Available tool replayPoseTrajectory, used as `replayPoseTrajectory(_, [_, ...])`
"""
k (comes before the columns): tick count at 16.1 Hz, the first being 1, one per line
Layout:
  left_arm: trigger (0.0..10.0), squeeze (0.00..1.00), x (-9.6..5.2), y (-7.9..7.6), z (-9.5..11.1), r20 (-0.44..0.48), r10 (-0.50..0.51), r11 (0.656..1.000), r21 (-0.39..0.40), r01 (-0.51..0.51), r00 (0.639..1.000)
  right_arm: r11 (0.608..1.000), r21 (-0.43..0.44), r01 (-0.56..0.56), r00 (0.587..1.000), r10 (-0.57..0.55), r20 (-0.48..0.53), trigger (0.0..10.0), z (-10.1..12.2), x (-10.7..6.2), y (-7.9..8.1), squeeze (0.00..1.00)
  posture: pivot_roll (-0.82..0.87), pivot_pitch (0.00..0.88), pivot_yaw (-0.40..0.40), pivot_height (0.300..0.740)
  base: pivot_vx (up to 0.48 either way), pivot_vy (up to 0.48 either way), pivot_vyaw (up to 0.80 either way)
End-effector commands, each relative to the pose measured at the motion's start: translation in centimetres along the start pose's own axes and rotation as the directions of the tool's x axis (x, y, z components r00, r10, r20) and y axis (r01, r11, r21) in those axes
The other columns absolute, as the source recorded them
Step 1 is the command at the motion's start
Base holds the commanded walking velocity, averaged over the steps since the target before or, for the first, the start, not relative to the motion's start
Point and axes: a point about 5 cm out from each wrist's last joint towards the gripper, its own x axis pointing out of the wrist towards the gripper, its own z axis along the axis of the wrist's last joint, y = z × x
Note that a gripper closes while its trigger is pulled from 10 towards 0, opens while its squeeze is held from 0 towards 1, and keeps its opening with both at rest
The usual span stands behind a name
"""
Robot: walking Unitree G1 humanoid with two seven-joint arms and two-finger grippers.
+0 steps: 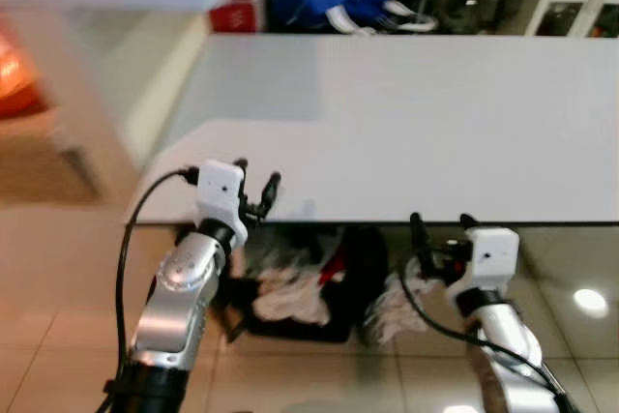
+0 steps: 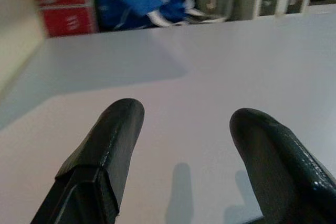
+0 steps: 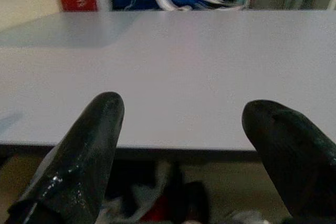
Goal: Setting the table
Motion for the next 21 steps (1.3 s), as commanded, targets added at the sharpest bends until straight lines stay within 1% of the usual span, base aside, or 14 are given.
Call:
replayPoseTrajectory(1, [10.0, 0.0, 0.0, 0.1, 0.0, -0.002, 0.008, 1.0, 0.01, -0.008, 1.0, 1.0, -0.008, -0.01, 0.999, 0.01, 0.031, 10.0, 0.7, 0.3, 0.1, 0.0, 0.01, 0.0, -0.008, 0.74, 0.0, 0.48, 0.0])
replayPoseTrajectory(3, [10.0, 0.0, 0.0, 0.2, 0.1, 0.0, 0.027, 0.999, 0.02, -0.027, 1.0, 0.999, -0.017, 0.03, 0.999, -0.03, 0.038, 10.0, 1.2, 0.6, -0.3, 0.0, 0.01, 0.0, -0.013, 0.74, 0.0, 0.48, 0.0])
replayPoseTrajectory(4, [10.0, 0.0, 0.0, 0.2, 0.1, 0.0, 0.027, 0.999, 0.021, -0.027, 1.0, 0.999, -0.018, 0.033, 0.999, -0.033, 0.033, 10.0, 1.2, 0.7, -0.3, 0.0, 0.01, 0.0, -0.013, 0.74, 0.0, 0.48, 0.0])
replayPoseTrajectory(5, [10.0, 0.0, -0.1, 0.2, 0.1, 0.0, 0.027, 0.999, 0.018, -0.027, 1.0, 0.999, -0.026, 0.022, 0.999, -0.021, 0.041, 10.0, 1.4, 0.8, -0.2, 1.0, 0.02, 0.0, -0.015, 0.74, 0.0, 0.48, 0.0])
replayPoseTrajectory(7, [10.0, 0.0, 0.1, 0.2, 0.3, 0.005, 0.024, 0.999, 0.022, -0.024, 1.0, 0.999, -0.023, 0.032, 0.998, -0.031, 0.049, 10.0, 1.6, 0.9, -0.2, 1.0, 0.01, 0.0, -0.009, 0.74, 0.0, 0.48, 0.0])
replayPoseTrajectory(9, [10.0, 0.0, 0.4, 0.3, 0.5, 0.011, 0.022, 0.999, 0.032, -0.023, 1.0, 0.998, -0.038, 0.04, 0.998, -0.038, 0.05, 10.0, 1.6, 0.8, -0.3, 1.0, 0.01, 0.0, -0.002, 0.74, 0.0, 0.48, 0.0])
replayPoseTrajectory(13, [10.0, 0.0, 0.6, 0.5, 0.5, 0.005, 0.022, 0.999, 0.04, -0.022, 1.0, 0.998, -0.04, 0.038, 0.998, -0.036, 0.05, 10.0, 1.6, 0.6, 0.0, 1.0, 0.0, 0.0, 0.003, 0.74, 0.0, 0.48, 0.0])
replayPoseTrajectory(16, [10.0, 0.0, 0.7, 0.6, 0.4, -0.001, 0.036, 0.999, 0.033, -0.036, 0.999, 0.998, -0.047, 0.03, 0.999, -0.027, 0.047, 10.0, 1.5, 0.6, 0.1, 1.0, 0.0, 0.0, -0.001, 0.74, 0.0, 0.48, 0.0])
replayPoseTrajectory(17, [10.0, 0.0, 0.7, 0.5, 0.4, -0.003, 0.038, 0.999, 0.029, -0.038, 0.999, 0.997, -0.063, 0.034, 0.998, -0.03, 0.051, 10.0, 1.7, 0.6, 0.0, 1.0, 0.0, 0.0, -0.001, 0.74, 0.0, 0.48, 0.0])
replayPoseTrajectory(18, [10.0, 0.0, 0.7, 0.5, 0.4, -0.003, 0.042, 0.999, 0.03, -0.042, 0.999, 0.997, -0.072, 0.039, 0.998, -0.035, 0.054, 10.0, 1.7, 0.6, -0.1, 0.85, 0.0, 0.0, -0.003, 0.74, 0.0, 0.48, 0.0])
replayPoseTrajectory(19, [10.0, 0.0, 0.7, 0.5, 0.3, -0.004, 0.046, 0.998, 0.031, -0.046, 0.999, 0.997, -0.066, 0.036, 0.998, -0.033, 0.054, 10.0, 1.7, 0.6, -0.1, 0.0, 0.0, 0.0, -0.002, 0.74, 0.0, 0.48, 0.0])
replayPoseTrajectory(21, [10.0, 0.0, 0.7, 0.4, 0.3, -0.005, 0.041, 0.999, 0.032, -0.041, 0.999, 0.997, -0.069, 0.033, 0.998, -0.03, 0.049, 10.0, 1.7, 0.5, 0.0, 0.0, 0.0, 0.0, -0.002, 0.74, 0.0, 0.48, 0.0])
